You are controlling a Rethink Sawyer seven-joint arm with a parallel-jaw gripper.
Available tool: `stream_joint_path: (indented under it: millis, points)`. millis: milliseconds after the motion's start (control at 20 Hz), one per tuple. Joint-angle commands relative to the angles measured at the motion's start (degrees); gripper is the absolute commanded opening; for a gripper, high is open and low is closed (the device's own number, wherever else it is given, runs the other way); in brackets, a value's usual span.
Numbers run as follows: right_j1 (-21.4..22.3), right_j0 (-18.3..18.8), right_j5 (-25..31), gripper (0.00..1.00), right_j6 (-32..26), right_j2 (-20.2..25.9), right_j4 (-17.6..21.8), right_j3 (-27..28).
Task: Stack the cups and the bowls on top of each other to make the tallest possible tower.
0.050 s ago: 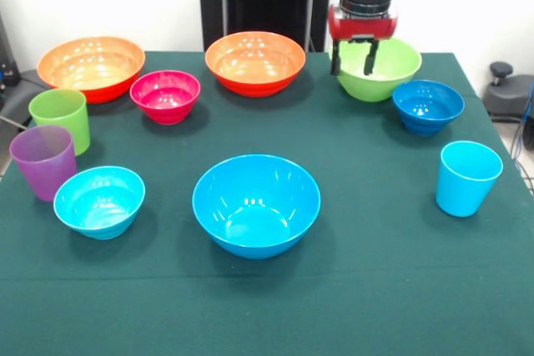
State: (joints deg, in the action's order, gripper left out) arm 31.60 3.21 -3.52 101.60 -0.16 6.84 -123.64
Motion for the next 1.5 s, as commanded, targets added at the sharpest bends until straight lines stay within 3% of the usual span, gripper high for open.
stream_joint_path:
  millis: [50, 300, 650, 850, 950, 1200, 1250, 1500]
  points:
    - [-9.3, -0.8, -8.4, 1.00, 8.9, 1.1, 4.2, -1.2]
    - [-10.9, -1.2, -11.0, 1.00, 9.2, 0.5, 6.1, -2.1]
    - [-8.0, 0.1, -8.2, 1.00, 7.7, 2.1, 8.3, -3.6]
    - [-5.4, -1.3, -7.9, 1.00, 9.2, 1.3, 6.7, -4.0]
    - [-5.6, -1.4, -10.5, 1.00, 10.4, 1.2, 6.4, -4.0]
    - [-5.2, -0.4, -9.5, 1.00, 10.3, 2.3, 6.1, -3.9]
    - [-5.1, -0.3, -9.3, 0.00, 10.2, 2.5, 6.1, -3.9]
    - [-4.5, 0.9, -8.2, 0.00, 10.0, 3.5, 6.6, -4.0]
